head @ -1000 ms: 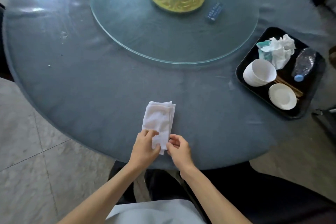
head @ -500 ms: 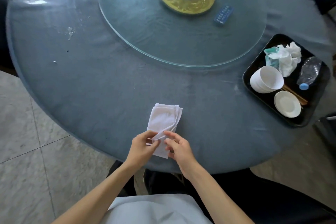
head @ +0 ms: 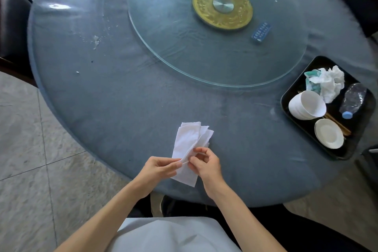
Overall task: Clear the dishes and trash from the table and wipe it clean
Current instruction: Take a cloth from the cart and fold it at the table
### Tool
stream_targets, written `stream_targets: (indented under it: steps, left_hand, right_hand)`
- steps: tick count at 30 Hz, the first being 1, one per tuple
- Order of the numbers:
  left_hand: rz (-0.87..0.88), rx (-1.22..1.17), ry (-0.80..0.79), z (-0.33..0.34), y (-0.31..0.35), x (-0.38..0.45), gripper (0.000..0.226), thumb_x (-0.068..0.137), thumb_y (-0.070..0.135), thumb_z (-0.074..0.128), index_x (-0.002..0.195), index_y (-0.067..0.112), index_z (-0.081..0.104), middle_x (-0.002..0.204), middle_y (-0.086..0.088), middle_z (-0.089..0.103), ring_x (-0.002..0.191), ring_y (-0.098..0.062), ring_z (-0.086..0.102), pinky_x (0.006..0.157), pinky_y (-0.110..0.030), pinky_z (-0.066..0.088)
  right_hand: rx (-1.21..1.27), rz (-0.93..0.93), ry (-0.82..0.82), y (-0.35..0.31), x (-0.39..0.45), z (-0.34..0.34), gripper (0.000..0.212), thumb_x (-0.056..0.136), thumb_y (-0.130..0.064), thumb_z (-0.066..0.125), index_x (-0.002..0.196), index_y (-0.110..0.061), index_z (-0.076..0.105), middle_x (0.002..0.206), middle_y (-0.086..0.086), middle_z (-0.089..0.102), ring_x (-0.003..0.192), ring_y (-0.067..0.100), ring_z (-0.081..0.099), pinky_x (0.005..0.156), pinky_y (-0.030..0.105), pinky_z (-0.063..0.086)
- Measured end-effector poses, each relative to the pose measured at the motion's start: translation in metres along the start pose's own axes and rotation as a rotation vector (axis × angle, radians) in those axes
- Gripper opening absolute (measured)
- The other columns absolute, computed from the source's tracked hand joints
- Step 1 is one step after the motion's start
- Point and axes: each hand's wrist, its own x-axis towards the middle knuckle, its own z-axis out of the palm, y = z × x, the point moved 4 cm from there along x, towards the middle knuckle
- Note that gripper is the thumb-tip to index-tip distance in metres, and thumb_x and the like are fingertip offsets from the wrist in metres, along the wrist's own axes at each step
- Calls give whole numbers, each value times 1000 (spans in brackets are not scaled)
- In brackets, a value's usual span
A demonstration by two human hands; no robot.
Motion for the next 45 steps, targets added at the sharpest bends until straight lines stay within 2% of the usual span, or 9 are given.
stream_targets:
  steps: [9,12,17,22,27,32,36,40,45]
  left_hand:
    - [101,-332,470,-76,2,-6,17,91,10,69,103,1,76,104,-17,77,93,-25,74,83,-31,62]
    - [22,-92,612,-107,-9,-12,8,94,9,70,97,5,76,92,-13,78,86,-25,72,76,-28,63]
    - [32,562,724,-116,-4,-12,13,89,20,75,99,20,66,89,5,73,78,-10,69,74,-31,55]
    - [166,852,534,-92,-8,-3,54,78,12,76,126,28,58,104,4,53,86,-11,59,79,-25,48]
    - [209,870,526,-88,-16,-1,50,79,3,71,119,31,64,103,6,46,80,-12,59,77,-29,54]
    - [215,736,532,-92,-10,-2,22,85,13,77,99,29,69,93,3,61,66,-10,60,74,-25,46]
    - [193,601,585,-91,-7,-4,28,89,19,76,114,25,64,86,11,65,65,-3,59,67,-16,43]
    - [119,496,615,-87,-10,-4,72,83,16,81,141,21,39,103,4,64,85,-7,64,73,-17,45]
    - [105,449,580,-61,-17,3,53,78,20,83,121,21,51,100,6,68,91,-11,65,72,-25,49]
  right_hand:
    - [-68,24,7,1,8,-22,30,92,5,63,114,-16,66,103,11,77,91,19,73,81,40,65]
    - [-175,71,-8,15,9,-29,28,93,0,68,113,-19,64,100,8,77,95,19,74,74,27,61]
    - [-381,56,-20,24,18,-33,36,90,-10,68,118,-30,60,90,0,76,89,21,73,91,44,61]
    - [-755,-180,-80,11,12,-21,54,87,-27,74,133,-37,48,108,-5,60,84,14,65,80,28,57]
    - [-1281,-382,-184,18,6,-2,72,81,-48,73,145,-42,40,120,-7,28,101,13,47,75,31,53]
    - [-1287,-484,-160,15,9,-3,41,89,-29,70,129,-34,63,128,0,36,102,19,57,71,34,56]
    - [-1155,-586,-75,-3,13,-5,7,95,-25,68,99,-27,73,132,-1,47,78,17,62,62,33,50]
    - [-949,-669,-99,-52,13,10,11,102,-21,61,104,-24,71,94,-14,63,67,13,64,67,34,52]
    - [-854,-774,-114,-128,14,30,13,104,-17,57,105,-22,69,59,-13,60,57,5,70,59,28,54]
